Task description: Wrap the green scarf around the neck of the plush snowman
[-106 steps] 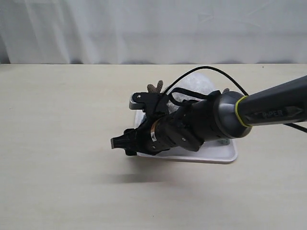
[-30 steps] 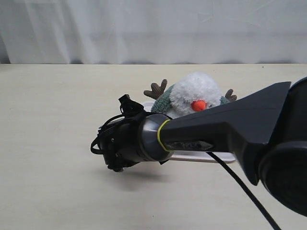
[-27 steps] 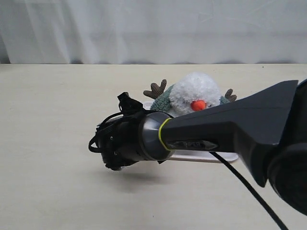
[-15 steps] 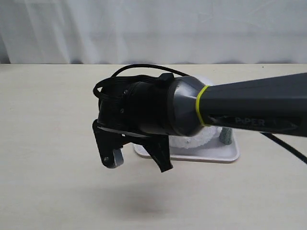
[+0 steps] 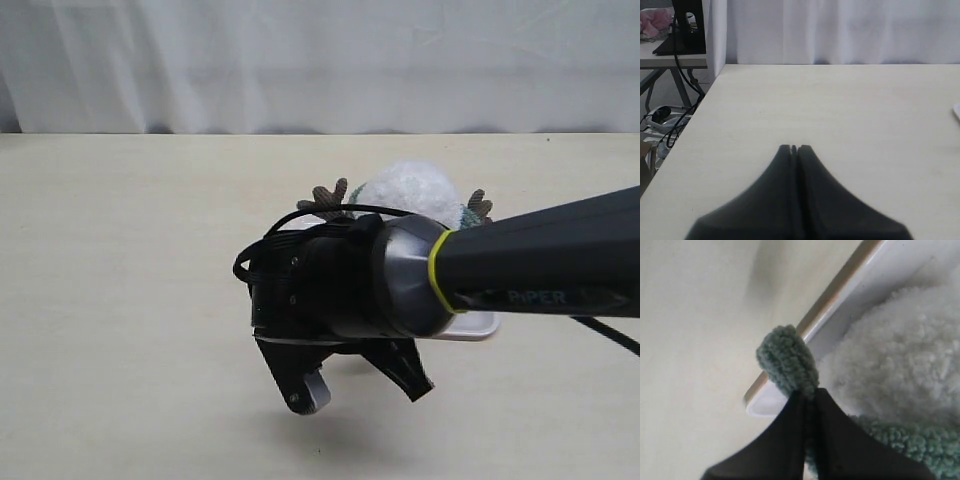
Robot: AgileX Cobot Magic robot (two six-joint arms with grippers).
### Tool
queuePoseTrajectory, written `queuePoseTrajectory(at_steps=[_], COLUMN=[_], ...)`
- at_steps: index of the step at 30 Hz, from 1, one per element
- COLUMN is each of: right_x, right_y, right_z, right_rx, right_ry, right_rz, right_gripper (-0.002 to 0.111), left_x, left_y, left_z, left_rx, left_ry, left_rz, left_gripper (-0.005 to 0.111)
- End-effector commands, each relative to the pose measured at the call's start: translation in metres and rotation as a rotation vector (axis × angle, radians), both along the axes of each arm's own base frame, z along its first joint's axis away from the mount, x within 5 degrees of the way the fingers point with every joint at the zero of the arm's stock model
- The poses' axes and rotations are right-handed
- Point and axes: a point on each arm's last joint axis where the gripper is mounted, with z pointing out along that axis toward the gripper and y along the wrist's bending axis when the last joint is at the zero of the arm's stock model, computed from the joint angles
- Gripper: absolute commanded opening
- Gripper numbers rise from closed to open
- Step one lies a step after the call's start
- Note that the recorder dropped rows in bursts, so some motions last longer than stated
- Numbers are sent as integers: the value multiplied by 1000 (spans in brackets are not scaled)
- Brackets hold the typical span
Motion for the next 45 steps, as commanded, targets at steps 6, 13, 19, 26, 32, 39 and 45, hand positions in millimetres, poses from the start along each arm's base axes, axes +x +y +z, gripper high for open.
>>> queuePoseTrajectory(at_steps=[6, 13, 19, 26, 32, 39, 45], right_x=[5, -3, -19, -36, -44, -29, -5], right_y=[-3, -5, -8, -10, -18, -70, -131], right_z=[2, 9, 18, 50, 98, 131, 113], right_rx=[59, 190, 258, 434, 746, 1106, 1163], right_ry=[-118, -159, -49, 19, -57, -213, -336], right_rz=[-53, -279, -428, -564, -634, -964, -1204], right_gripper=[32, 52, 52, 47, 42, 46, 56], left_x=[0, 0, 0, 0, 0, 0, 0], left_y=[0, 0, 0, 0, 0, 0, 0], left_z=[0, 0, 0, 0, 0, 0, 0], left_rx=[-1, -1, -1, -1, -1, -1, -1], left_ry=[-12, -12, -12, -12, -12, -12, -12], left_rz=[6, 6, 6, 6, 6, 6, 6], left_gripper=[0, 0, 0, 0, 0, 0, 0])
